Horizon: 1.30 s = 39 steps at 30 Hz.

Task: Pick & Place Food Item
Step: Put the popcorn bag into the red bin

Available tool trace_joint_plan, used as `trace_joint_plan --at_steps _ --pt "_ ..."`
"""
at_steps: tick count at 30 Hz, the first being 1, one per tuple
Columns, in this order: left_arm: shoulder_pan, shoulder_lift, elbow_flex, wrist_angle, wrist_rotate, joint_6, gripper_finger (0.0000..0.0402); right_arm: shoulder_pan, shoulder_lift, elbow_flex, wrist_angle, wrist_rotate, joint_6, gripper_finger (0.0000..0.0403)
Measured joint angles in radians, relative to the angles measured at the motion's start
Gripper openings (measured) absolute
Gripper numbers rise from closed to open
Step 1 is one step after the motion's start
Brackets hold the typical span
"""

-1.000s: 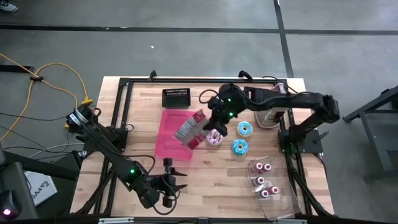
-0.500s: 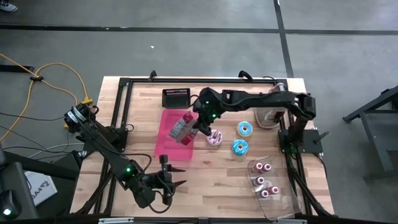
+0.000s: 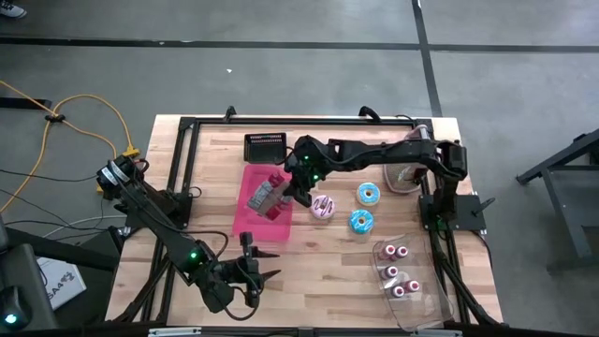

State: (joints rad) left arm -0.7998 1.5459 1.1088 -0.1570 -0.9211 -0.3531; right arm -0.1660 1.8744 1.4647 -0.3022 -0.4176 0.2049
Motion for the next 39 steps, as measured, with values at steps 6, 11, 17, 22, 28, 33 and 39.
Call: trace_joint_plan --at_steps 6,11,17,22,28,33,39 --pt "0.0 0.0 0.0 0.001 0.0 0.0 0.0169 0.021 0.033 0.0 0.004 -0.009 -0.004 0.0009" --pt "-0.004 0.0 0.0 0.005 0.0 0.001 0.0169 0.035 0.08 -0.001 0.033 -0.009 -0.027 0.0009" --pt "-0.004 0.0 0.001 -0.007 0.0 -0.011 0.0169 0.032 0.082 -0.001 0.05 0.026 -0.045 0.0009" --pt "-0.001 0.0 0.001 -0.008 0.0 -0.012 0.0169 0.025 0.082 -0.001 0.053 -0.003 -0.047 0.0011" --pt "-0.001 0.0 0.001 -0.008 0.0 -0.014 0.0169 0.033 0.082 -0.001 0.095 -0.003 -0.073 0.0049" --pt "-0.001 0.0 0.001 -0.008 0.001 -0.014 0.0169 0.033 0.082 -0.001 0.122 0.005 -0.072 0.0082" --pt "-0.001 0.0 0.001 -0.008 0.001 -0.014 0.0169 0.033 0.082 -0.001 0.128 0.024 -0.072 0.0112"
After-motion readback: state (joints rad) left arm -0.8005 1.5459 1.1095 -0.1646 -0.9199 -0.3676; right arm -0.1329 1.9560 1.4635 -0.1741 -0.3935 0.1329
